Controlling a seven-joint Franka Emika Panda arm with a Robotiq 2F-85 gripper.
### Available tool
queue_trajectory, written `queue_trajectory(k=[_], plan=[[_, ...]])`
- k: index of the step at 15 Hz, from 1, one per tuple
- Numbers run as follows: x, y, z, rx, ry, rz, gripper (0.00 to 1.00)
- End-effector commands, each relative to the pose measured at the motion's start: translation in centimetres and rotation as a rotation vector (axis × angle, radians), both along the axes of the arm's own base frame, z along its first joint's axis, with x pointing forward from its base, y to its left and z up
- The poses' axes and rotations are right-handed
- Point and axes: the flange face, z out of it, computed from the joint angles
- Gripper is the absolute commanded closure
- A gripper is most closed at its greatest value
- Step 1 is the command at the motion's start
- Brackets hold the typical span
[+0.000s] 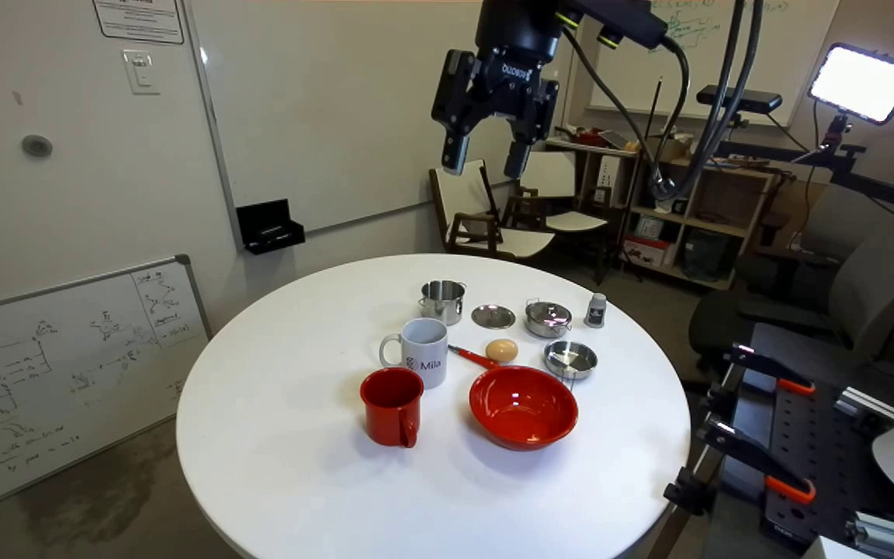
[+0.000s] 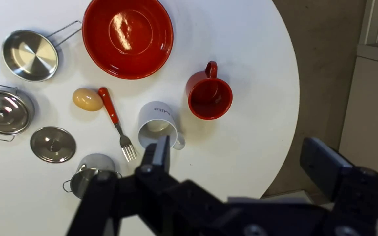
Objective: Put the red mug inside the red bowl
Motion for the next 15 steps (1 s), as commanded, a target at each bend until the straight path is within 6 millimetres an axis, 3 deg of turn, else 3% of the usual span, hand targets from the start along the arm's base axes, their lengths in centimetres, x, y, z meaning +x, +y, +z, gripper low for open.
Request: queue_trajectory(k=[1, 10, 15], plan=[[1.6, -0.4, -2.5, -0.032, 0.041, -0.072, 0.00], [8.3, -0.2, -16.3, -0.036, 0.101, -0.277, 0.00], [10.8, 1.3, -21.0, -0.045, 0.166, -0.290, 0.00]])
